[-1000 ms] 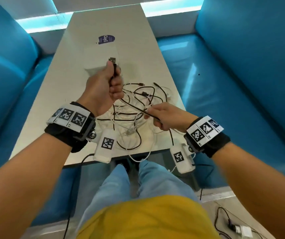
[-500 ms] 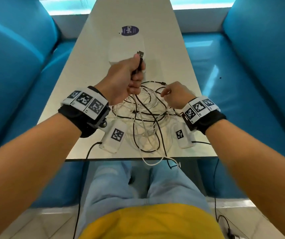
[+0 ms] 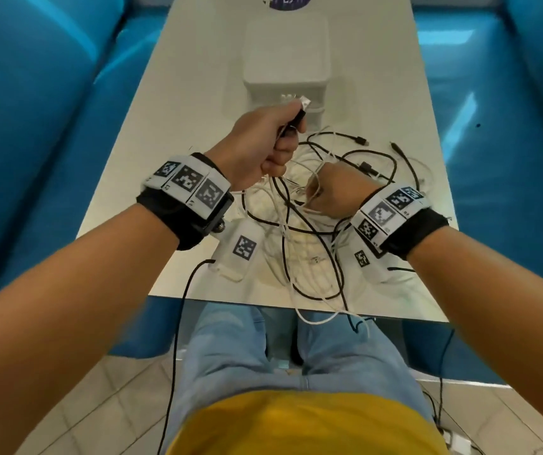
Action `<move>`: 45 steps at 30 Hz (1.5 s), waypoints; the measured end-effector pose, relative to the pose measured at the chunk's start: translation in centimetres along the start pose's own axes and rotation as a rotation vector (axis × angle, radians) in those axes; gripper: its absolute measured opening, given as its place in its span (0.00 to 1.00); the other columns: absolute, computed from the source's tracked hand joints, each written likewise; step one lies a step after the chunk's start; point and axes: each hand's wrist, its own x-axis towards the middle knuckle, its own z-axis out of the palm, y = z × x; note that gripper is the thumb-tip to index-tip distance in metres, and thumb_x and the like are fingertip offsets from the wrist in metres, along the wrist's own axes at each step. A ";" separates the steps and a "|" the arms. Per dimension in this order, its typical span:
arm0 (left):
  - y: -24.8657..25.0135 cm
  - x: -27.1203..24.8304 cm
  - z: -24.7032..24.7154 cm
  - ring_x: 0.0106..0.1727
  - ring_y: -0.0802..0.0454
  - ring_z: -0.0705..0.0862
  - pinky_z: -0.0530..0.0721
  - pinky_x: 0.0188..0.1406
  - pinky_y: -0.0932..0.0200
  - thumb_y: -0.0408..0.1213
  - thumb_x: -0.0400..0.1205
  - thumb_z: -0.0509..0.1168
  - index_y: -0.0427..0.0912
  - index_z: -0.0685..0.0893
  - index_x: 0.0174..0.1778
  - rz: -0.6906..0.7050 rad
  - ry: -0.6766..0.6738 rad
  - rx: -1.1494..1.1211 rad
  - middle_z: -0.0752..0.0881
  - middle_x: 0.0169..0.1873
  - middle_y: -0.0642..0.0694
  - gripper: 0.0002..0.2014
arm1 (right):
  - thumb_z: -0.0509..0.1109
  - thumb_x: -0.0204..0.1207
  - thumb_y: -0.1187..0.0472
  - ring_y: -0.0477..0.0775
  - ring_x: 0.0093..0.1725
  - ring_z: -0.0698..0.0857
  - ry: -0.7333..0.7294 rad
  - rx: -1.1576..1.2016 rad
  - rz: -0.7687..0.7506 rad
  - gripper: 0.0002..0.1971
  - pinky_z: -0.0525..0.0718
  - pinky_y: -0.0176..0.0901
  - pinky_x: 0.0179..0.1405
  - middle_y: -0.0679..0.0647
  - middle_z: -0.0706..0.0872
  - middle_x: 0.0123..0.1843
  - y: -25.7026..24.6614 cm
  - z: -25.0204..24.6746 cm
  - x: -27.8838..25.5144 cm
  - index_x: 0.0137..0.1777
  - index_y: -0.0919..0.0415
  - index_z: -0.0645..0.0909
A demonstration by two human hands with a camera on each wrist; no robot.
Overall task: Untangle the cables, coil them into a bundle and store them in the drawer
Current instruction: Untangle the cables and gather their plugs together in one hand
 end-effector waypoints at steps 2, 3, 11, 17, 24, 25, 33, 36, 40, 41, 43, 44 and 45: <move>0.8 0.8 0.0 0.21 0.58 0.58 0.56 0.17 0.65 0.47 0.88 0.51 0.44 0.73 0.38 0.008 -0.026 0.066 0.63 0.23 0.51 0.16 | 0.74 0.72 0.57 0.54 0.48 0.85 -0.025 -0.003 0.000 0.05 0.78 0.41 0.44 0.51 0.85 0.42 0.1 -0.2 -0.1 0.38 0.51 0.80; 1.2 1.3 0.1 0.21 0.57 0.58 0.56 0.17 0.65 0.46 0.88 0.51 0.45 0.73 0.37 0.010 -0.043 0.100 0.63 0.24 0.51 0.15 | 0.74 0.73 0.57 0.53 0.48 0.85 -0.026 0.023 -0.001 0.04 0.77 0.40 0.44 0.50 0.85 0.41 0.3 -0.4 -0.3 0.40 0.52 0.81; 3.7 5.7 2.1 0.24 0.56 0.56 0.53 0.20 0.63 0.47 0.88 0.50 0.44 0.72 0.38 -0.033 -0.177 0.196 0.62 0.25 0.50 0.16 | 0.67 0.77 0.63 0.63 0.59 0.84 0.363 0.119 0.326 0.10 0.79 0.45 0.55 0.61 0.86 0.58 4.6 -3.6 -0.2 0.55 0.62 0.85; 4.2 8.9 3.1 0.23 0.56 0.57 0.53 0.22 0.61 0.49 0.88 0.52 0.44 0.73 0.38 -0.107 -0.137 0.124 0.63 0.24 0.50 0.16 | 0.70 0.76 0.57 0.64 0.57 0.84 0.197 0.074 0.464 0.13 0.77 0.44 0.48 0.62 0.85 0.59 5.8 -3.2 1.1 0.58 0.60 0.84; 2.3 9.3 3.7 0.22 0.58 0.61 0.63 0.20 0.65 0.41 0.85 0.61 0.48 0.72 0.36 -0.107 -0.043 0.120 0.65 0.27 0.51 0.11 | 0.76 0.74 0.60 0.44 0.34 0.81 0.429 0.725 0.322 0.03 0.78 0.35 0.39 0.50 0.85 0.35 5.2 -6.2 -0.1 0.45 0.56 0.86; 1.9 9.1 3.8 0.23 0.58 0.63 0.64 0.21 0.64 0.39 0.85 0.61 0.47 0.73 0.36 -0.093 -0.031 0.123 0.67 0.28 0.51 0.10 | 0.76 0.74 0.63 0.42 0.32 0.81 0.458 0.869 0.269 0.02 0.79 0.32 0.38 0.51 0.85 0.33 4.8 -6.8 -0.5 0.43 0.57 0.85; 0.5 6.5 4.8 0.25 0.59 0.65 0.62 0.24 0.64 0.29 0.83 0.61 0.42 0.82 0.49 0.034 -0.068 0.009 0.77 0.29 0.53 0.06 | 0.74 0.76 0.63 0.50 0.36 0.84 0.546 1.152 0.039 0.04 0.80 0.34 0.32 0.52 0.88 0.35 3.4 -8.1 -2.6 0.41 0.53 0.87; 0.7 4.8 5.4 0.25 0.63 0.73 0.69 0.28 0.63 0.33 0.81 0.67 0.46 0.84 0.46 0.128 -0.015 0.208 0.80 0.25 0.59 0.03 | 0.72 0.78 0.63 0.43 0.33 0.85 0.575 1.160 -0.056 0.04 0.80 0.33 0.30 0.46 0.89 0.33 2.7 -7.7 -3.5 0.45 0.52 0.87; 1.0 2.9 5.8 0.23 0.67 0.74 0.73 0.30 0.65 0.38 0.81 0.69 0.48 0.84 0.40 0.198 0.171 0.179 0.82 0.24 0.61 0.04 | 0.72 0.77 0.51 0.42 0.37 0.84 0.412 0.851 -0.140 0.18 0.79 0.32 0.35 0.47 0.87 0.37 3.1 -6.7 -4.5 0.66 0.44 0.77; 1.1 2.6 5.7 0.21 0.65 0.73 0.71 0.27 0.65 0.38 0.81 0.69 0.45 0.85 0.42 0.210 0.191 0.111 0.83 0.29 0.56 0.03 | 0.74 0.76 0.49 0.44 0.40 0.84 0.319 0.677 -0.122 0.20 0.79 0.33 0.40 0.47 0.86 0.40 3.5 -6.3 -4.7 0.67 0.44 0.77; 1.3 1.8 5.4 0.20 0.62 0.67 0.66 0.22 0.66 0.37 0.83 0.67 0.41 0.84 0.46 0.236 0.215 0.012 0.83 0.34 0.51 0.04 | 0.73 0.75 0.49 0.47 0.39 0.80 0.216 0.380 -0.049 0.11 0.76 0.39 0.42 0.45 0.83 0.36 4.4 -5.5 -5.1 0.54 0.52 0.84; 1.4 1.4 5.2 0.20 0.61 0.65 0.64 0.20 0.67 0.37 0.83 0.67 0.40 0.84 0.46 0.249 0.227 -0.011 0.83 0.34 0.50 0.04 | 0.72 0.76 0.49 0.48 0.35 0.77 0.216 0.326 -0.014 0.10 0.74 0.41 0.38 0.46 0.79 0.31 4.9 -5.2 -5.3 0.44 0.56 0.85; 1.5 1.2 4.8 0.20 0.61 0.64 0.63 0.20 0.67 0.37 0.83 0.66 0.40 0.84 0.46 0.262 0.242 -0.028 0.83 0.32 0.52 0.05 | 0.71 0.77 0.49 0.49 0.32 0.74 0.224 0.307 0.012 0.15 0.71 0.43 0.34 0.49 0.76 0.27 5.5 -5.1 -5.2 0.36 0.59 0.83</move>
